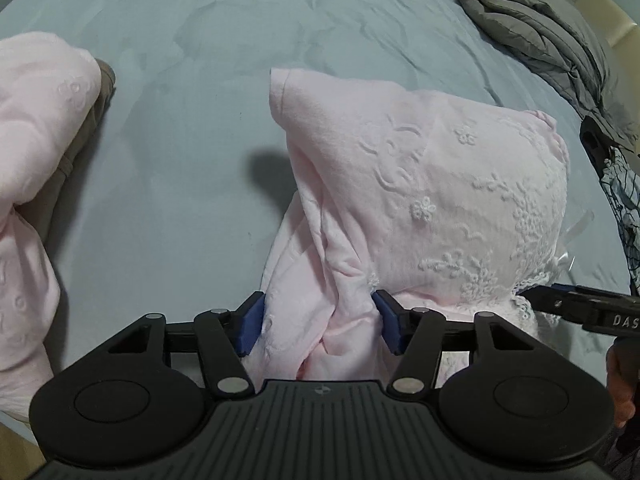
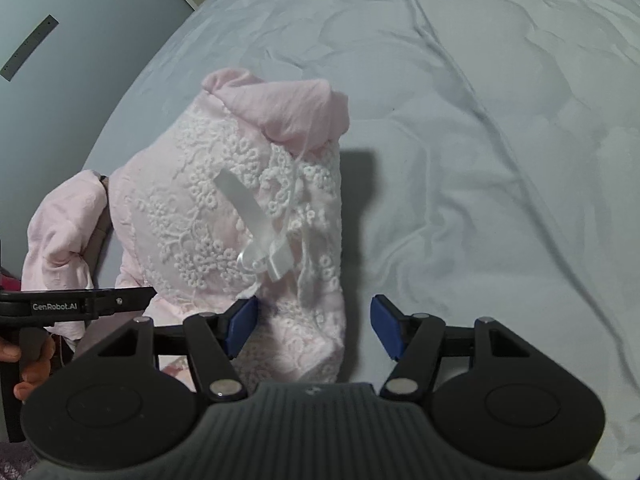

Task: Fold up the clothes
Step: 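Grasp the garment beside the left gripper with the right gripper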

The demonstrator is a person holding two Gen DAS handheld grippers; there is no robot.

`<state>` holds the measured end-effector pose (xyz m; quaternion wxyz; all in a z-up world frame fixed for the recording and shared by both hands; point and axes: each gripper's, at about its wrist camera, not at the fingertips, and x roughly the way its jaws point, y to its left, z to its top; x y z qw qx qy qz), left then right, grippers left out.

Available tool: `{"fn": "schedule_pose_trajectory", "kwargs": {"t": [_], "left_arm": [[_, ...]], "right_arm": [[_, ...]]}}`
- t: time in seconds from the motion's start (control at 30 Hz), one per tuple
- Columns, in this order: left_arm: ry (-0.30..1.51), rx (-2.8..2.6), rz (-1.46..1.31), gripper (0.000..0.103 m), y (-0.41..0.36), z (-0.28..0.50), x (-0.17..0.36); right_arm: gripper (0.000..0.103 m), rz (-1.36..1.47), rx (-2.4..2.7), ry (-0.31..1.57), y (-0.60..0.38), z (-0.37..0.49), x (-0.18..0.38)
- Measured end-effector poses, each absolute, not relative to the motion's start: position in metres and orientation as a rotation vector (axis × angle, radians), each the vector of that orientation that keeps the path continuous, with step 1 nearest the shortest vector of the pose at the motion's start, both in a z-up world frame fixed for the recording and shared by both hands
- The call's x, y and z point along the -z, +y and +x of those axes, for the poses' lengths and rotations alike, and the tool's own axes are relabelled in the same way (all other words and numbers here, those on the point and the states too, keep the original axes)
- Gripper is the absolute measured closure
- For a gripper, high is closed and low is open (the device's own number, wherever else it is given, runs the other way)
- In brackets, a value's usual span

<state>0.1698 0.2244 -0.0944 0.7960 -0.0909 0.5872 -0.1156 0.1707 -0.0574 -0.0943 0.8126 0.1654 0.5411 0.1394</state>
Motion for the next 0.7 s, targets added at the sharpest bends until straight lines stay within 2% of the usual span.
{"fn": "schedule_pose_trajectory", "kwargs": {"t": [0.17, 0.27, 0.33, 0.4, 0.47, 0.63, 0.7], "left_arm": [[1.253, 0.228, -0.180, 0.046, 0.219, 0.173, 0.101], [1.250, 0.203, -0.165, 0.046, 0.213, 0.177, 0.102], [1.248, 0.203, -0.144, 0.051, 0.210, 0.177, 0.099], [1.242, 0.217, -0.134, 0.066, 0.207, 0.176, 0.096], [1.229, 0.233, -0.115, 0.075, 0.203, 0.174, 0.093], [1.202, 0.236, -0.070, 0.085, 0.197, 0.166, 0.085], [1.193, 0.233, -0.080, 0.088, 0.197, 0.164, 0.081]], "right_arm": [[0.037, 0.317, -0.284, 1.146, -0.046, 0.173, 0.097], [0.050, 0.298, -0.287, 1.138, -0.037, 0.173, 0.096], [0.054, 0.290, -0.293, 1.127, -0.035, 0.173, 0.092], [0.058, 0.281, -0.300, 1.116, -0.032, 0.173, 0.089], [0.063, 0.272, -0.307, 1.105, -0.030, 0.173, 0.086], [0.078, 0.251, -0.323, 1.078, -0.024, 0.173, 0.077], [0.080, 0.242, -0.339, 1.054, -0.021, 0.172, 0.070]]}}
